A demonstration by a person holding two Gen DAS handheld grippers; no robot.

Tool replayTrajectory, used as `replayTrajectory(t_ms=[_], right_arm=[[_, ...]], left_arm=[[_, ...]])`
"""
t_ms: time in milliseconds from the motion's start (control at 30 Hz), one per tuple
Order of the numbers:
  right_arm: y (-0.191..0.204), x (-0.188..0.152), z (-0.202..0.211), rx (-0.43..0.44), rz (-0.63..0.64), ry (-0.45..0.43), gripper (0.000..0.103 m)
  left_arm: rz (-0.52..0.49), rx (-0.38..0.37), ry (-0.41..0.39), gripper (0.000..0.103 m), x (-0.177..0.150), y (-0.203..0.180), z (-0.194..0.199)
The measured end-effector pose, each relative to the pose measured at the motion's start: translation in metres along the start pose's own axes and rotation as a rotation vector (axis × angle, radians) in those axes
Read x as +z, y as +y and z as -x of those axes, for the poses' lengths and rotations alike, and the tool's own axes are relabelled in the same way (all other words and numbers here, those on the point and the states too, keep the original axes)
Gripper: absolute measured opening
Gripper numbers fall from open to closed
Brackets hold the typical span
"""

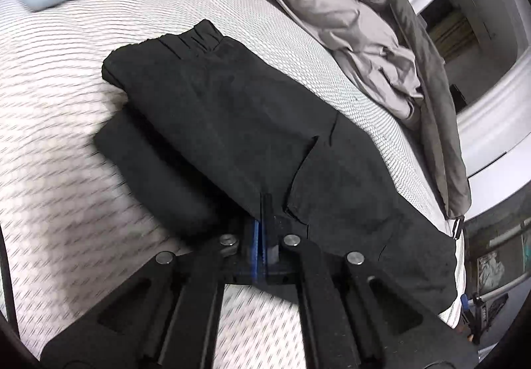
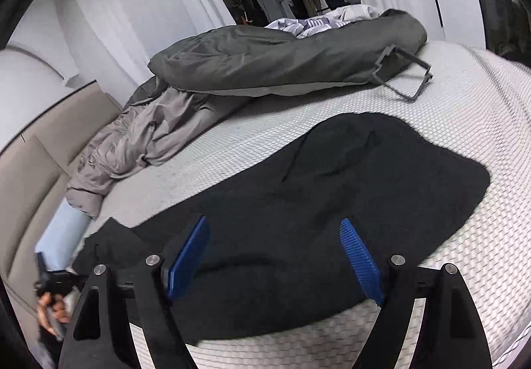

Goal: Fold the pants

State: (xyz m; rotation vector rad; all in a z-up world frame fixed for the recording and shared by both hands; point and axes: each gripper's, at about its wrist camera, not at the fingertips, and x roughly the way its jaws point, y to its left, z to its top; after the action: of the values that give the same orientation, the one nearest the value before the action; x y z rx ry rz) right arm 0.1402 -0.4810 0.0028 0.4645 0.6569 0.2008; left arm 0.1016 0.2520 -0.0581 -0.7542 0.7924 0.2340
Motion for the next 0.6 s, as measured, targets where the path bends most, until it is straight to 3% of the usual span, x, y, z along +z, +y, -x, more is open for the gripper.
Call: replayTrajectory(t_ms=[133, 267, 333, 367, 467, 533, 600], right_arm=[[-0.021, 0.0, -0.005, -0.005, -0.031, 0.014, 0.083], [-0.037, -0.005, -0.007, -0.033, -0.043, 0.041, 0.082], [-0.052, -0.007, 0.0, -0.058, -0.081, 0.04, 0.082], [-0.062, -0.008, 0.004, -0.069, -0.107, 0.034, 0.083], [-0.093, -0.009, 0.014, -0.143, -0.2, 0.039, 0.083], [-0.116, -0.012, 0.016, -0.114, -0.304, 0.053, 0.083], [-0.138, -0.017, 0.013, -0.062, -0.418, 0.069, 0.082]], left_arm=[[-0.025, 0.085, 0.045, 0.001, -0.003, 0.014, -0.011], [-0.042, 0.098, -0.01, 0.011, -0.009, 0.013, 0.019], [-0.014, 0.072, -0.021, 0.038, -0.013, 0.016, 0.034], [0.004, 0.061, -0.019, 0.044, -0.015, 0.019, 0.04], [0.073, 0.002, 0.014, 0.046, -0.026, 0.035, 0.043], [0.092, -0.025, 0.036, 0.046, -0.021, 0.036, 0.031], [0.102, -0.007, 0.038, 0.046, -0.02, 0.037, 0.015]])
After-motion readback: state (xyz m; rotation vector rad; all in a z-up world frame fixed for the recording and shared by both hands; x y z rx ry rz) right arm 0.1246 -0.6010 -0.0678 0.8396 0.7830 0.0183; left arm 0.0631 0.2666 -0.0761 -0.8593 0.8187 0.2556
